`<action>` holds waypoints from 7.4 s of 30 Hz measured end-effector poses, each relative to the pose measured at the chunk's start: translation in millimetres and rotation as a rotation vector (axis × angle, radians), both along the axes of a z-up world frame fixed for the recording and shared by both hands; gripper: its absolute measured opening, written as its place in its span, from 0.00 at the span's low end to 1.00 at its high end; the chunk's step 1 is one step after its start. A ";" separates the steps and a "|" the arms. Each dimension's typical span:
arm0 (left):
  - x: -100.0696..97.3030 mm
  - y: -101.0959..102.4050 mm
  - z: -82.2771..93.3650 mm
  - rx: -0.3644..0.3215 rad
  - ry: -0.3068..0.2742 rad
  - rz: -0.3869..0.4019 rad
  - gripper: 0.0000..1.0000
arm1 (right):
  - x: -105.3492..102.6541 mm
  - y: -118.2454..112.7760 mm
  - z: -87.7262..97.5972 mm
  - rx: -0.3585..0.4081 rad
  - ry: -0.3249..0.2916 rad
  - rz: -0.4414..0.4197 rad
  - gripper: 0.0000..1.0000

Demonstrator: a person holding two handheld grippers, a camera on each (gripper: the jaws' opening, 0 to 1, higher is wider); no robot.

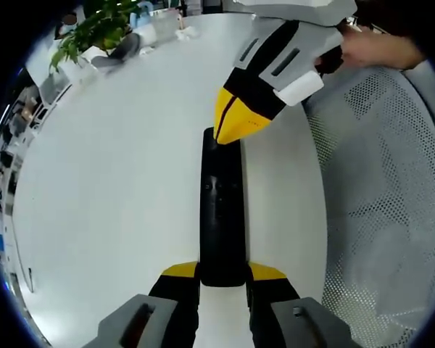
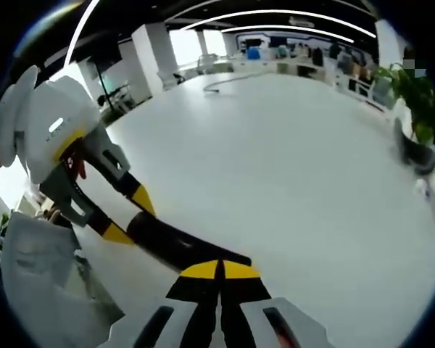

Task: Press the specified remote control buttons in sequence, fully releasing each button before pressing the next.

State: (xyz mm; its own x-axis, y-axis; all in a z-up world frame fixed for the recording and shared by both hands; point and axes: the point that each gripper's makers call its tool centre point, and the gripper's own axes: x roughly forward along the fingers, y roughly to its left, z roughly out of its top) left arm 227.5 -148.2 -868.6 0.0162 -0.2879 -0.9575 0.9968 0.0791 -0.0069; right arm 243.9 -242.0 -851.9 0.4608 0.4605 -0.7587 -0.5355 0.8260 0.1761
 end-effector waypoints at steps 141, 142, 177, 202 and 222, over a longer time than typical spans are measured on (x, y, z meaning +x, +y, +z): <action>-61.2 -23.3 5.0 -0.482 -0.132 0.368 0.24 | -37.1 11.1 -2.9 0.243 0.374 -0.119 0.00; -61.3 -23.5 4.9 -0.475 -0.132 0.360 0.24 | -37.0 11.9 -2.5 0.239 0.373 -0.116 0.00; -60.0 -26.3 5.3 -0.468 -0.127 0.357 0.24 | -38.6 9.8 -2.6 0.245 0.389 -0.129 0.00; -59.6 -27.6 5.9 -0.477 -0.129 0.358 0.24 | -52.3 10.9 1.6 0.284 0.556 -0.172 0.00; -61.0 -27.0 6.1 -0.489 -0.126 0.343 0.24 | -51.0 9.9 -3.1 0.296 0.544 -0.196 0.00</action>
State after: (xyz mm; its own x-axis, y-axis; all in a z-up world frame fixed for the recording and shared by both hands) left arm 166.4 -175.1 -862.5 0.2904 -0.6523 -0.7001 0.9106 0.4131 -0.0071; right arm 193.0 -232.1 -855.0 0.1433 0.6326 -0.7611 -0.1500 0.7741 0.6151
